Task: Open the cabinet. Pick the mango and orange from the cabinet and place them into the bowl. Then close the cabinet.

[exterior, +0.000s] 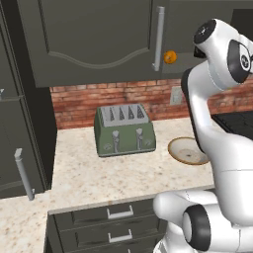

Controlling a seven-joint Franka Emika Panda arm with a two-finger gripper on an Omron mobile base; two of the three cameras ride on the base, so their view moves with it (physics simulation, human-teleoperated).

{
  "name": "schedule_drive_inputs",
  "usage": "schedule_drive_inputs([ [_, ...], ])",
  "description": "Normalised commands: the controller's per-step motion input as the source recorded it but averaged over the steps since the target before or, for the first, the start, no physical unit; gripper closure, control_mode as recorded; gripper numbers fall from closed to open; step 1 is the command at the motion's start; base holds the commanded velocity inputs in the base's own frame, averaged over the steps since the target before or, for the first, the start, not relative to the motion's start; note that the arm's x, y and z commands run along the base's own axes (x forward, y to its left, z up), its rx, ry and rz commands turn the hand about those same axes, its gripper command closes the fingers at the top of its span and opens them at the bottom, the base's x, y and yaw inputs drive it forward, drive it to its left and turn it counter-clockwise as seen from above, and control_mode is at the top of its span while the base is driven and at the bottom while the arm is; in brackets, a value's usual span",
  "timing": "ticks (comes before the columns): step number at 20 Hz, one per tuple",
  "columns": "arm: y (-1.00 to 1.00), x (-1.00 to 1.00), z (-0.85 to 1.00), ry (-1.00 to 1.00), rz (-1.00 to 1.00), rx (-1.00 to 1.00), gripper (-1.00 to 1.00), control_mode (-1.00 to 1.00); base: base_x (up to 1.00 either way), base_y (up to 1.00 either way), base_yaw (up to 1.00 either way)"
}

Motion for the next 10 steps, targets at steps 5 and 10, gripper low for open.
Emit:
schedule_drive_inputs([
  [5, -0.35, -0.03, 0.0, 0.0, 0.0, 0.0, -1.0, -1.0, 0.0, 0.0, 0.0],
  [10, -0.3, -0.09, 0.0, 0.0, 0.02, 0.0, -1.0, -1.0, 0.0, 0.0, 0.0],
])
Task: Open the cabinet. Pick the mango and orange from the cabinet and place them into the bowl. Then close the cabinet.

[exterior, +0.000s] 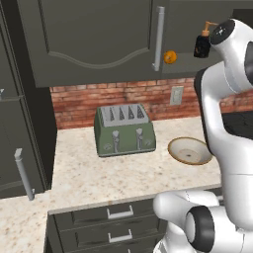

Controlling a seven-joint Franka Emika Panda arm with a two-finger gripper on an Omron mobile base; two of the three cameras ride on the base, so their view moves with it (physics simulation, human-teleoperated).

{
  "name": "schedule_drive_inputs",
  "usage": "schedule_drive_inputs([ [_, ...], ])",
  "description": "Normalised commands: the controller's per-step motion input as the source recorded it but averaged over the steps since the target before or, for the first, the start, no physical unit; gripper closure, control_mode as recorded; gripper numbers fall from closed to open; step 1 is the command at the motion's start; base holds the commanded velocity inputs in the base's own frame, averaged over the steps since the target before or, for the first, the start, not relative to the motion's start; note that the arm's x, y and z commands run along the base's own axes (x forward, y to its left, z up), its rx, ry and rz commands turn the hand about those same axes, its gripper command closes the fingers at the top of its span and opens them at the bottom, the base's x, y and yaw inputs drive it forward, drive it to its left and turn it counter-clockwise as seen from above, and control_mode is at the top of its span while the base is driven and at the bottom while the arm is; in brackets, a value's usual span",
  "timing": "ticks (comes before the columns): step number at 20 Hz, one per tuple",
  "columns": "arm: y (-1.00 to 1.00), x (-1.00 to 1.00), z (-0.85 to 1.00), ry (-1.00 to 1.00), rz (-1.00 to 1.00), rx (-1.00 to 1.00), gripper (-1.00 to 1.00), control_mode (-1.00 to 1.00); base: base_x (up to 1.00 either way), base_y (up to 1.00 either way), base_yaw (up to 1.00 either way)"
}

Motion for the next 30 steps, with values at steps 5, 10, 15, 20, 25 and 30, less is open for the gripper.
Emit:
schedule_drive_inputs([
  [5, -0.25, -0.07, 0.0, 0.0, 0.02, 0.0, -1.0, -1.0, 0.0, 0.0, 0.0],
  [10, -0.26, -0.08, 0.0, 0.0, 0.03, 0.0, -1.0, -1.0, 0.0, 0.0, 0.0],
  [15, -0.24, -0.13, 0.0, 0.0, 0.04, 0.0, -1.0, -1.0, 0.0, 0.0, 0.0],
  [20, -0.2, -0.13, 0.0, 0.0, 0.05, 0.0, -1.0, -1.0, 0.0, 0.0, 0.0],
  [25, -0.11, -0.13, 0.0, 0.0, 0.07, 0.0, -1.0, -1.0, 0.0, 0.0, 0.0],
  [30, 0.03, -0.01, -0.09, 0.0, 0.18, 0.0, -1.0, -1.0, 0.0, 0.0, 0.0],
])
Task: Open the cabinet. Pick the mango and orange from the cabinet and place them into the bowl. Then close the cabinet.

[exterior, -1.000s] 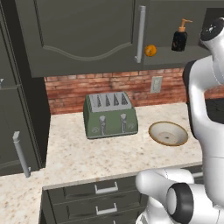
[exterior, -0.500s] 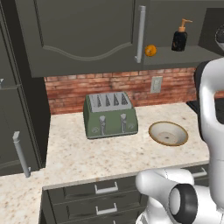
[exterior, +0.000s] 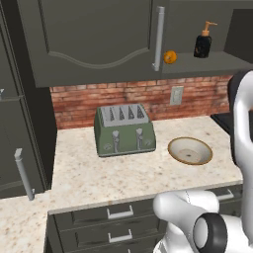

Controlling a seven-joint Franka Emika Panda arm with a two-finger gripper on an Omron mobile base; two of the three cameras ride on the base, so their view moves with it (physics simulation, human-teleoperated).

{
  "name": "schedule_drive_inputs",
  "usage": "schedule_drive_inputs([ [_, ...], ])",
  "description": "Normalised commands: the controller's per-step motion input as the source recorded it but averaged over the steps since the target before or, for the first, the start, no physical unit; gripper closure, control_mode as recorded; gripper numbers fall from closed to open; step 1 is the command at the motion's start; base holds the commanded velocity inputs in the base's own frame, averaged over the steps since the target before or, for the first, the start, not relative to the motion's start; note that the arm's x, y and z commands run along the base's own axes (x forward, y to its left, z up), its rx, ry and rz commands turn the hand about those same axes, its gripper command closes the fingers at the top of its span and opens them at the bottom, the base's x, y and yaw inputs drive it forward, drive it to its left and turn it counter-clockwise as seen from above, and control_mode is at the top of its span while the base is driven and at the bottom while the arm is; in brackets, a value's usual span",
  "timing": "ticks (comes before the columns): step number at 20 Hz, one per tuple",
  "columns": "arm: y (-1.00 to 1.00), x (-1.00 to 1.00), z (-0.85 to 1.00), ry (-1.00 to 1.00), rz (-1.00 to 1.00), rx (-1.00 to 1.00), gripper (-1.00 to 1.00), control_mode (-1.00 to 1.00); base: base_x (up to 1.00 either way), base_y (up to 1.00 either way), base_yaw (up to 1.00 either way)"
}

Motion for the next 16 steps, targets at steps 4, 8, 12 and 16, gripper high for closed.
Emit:
schedule_drive_inputs([
  [4, 0.17, 0.0, -0.03, 0.0, 0.22, 0.0, -1.0, -1.0, 0.0, 0.0, 0.0],
  [8, 0.22, 0.0, 0.0, 0.0, 0.25, 0.0, -1.0, -1.0, 0.0, 0.0, 0.0],
  [12, 0.34, 0.0, 0.0, 0.0, 0.27, 0.0, -1.0, -1.0, 0.0, 0.0, 0.0],
  [16, 0.55, 0.0, 0.0, 0.03, 0.33, 0.0, -1.0, -1.0, 0.0, 0.0, 0.0],
])
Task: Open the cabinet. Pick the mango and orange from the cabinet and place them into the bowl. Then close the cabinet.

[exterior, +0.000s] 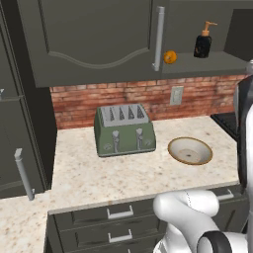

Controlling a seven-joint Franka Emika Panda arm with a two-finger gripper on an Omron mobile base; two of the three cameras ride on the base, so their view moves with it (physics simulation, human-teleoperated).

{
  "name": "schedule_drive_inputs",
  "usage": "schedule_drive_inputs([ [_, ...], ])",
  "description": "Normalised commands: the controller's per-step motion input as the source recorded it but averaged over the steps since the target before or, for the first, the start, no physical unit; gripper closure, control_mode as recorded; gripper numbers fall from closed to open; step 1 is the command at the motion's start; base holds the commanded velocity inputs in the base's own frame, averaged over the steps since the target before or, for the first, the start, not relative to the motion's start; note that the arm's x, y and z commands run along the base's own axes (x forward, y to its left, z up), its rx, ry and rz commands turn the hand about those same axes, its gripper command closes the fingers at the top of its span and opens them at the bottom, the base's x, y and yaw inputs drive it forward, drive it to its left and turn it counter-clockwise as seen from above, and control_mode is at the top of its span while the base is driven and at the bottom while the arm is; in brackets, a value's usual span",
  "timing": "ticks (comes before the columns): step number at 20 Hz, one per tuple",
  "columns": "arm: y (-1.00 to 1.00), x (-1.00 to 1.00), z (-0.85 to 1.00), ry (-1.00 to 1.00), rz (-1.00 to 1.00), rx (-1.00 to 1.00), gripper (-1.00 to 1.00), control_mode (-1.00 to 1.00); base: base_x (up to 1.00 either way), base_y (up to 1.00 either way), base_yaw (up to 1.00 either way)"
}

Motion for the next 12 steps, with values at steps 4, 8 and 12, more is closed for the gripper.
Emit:
schedule_drive_inputs([
  [4, 0.66, 0.0, 0.0, 0.05, 0.33, 0.0, -1.0, -1.0, 0.0, 0.0, 0.0],
  [8, 0.61, 0.0, 0.01, 0.07, 0.29, 0.0, -1.0, -1.0, 0.0, 0.0, 0.0],
  [12, 0.52, 0.0, 0.11, 0.1, 0.25, 0.0, -1.0, -1.0, 0.0, 0.0, 0.0],
])
